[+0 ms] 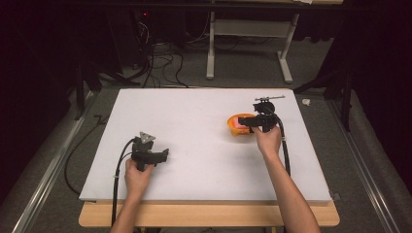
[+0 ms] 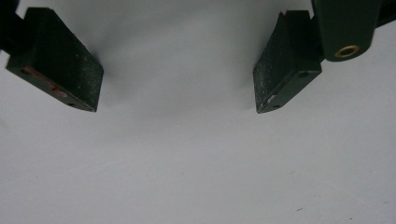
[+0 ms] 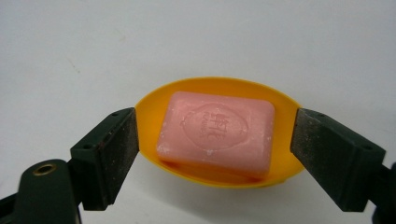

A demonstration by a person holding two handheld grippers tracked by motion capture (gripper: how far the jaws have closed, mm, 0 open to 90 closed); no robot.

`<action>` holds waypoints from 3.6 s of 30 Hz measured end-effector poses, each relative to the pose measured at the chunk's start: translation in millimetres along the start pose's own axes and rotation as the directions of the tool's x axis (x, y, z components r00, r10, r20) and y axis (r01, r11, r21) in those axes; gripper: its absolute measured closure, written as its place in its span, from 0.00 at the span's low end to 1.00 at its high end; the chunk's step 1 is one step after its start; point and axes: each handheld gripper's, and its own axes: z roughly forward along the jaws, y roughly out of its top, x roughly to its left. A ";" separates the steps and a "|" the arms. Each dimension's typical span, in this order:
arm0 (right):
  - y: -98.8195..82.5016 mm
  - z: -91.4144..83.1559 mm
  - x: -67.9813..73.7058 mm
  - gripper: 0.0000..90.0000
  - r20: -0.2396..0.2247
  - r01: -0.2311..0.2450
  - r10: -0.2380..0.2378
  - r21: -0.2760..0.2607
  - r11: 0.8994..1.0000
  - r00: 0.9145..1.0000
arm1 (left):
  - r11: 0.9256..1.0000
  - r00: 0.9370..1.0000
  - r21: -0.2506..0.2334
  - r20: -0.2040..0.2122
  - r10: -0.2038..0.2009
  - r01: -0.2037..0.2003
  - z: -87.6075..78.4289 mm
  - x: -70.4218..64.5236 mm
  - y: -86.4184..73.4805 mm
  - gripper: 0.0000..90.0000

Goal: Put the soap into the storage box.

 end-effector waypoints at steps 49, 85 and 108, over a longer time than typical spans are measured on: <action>-39.6 -57.9 -13.8 0.22 -0.033 0.035 -0.039 -0.126 0.991 0.999 | 1.000 1.000 0.000 0.000 0.000 0.000 0.0 0.0 0.0 0.18; -94.5 -69.3 -33.8 0.22 -0.055 -0.022 0.014 -0.155 0.988 0.998 | 1.000 1.000 0.001 0.000 0.001 -0.001 -0.1 0.0 0.0 0.18; -115.0 -53.0 -26.5 0.22 -0.088 -0.028 0.017 -0.125 0.992 0.996 | 1.000 1.000 0.001 0.000 0.001 -0.001 0.0 0.0 0.0 0.18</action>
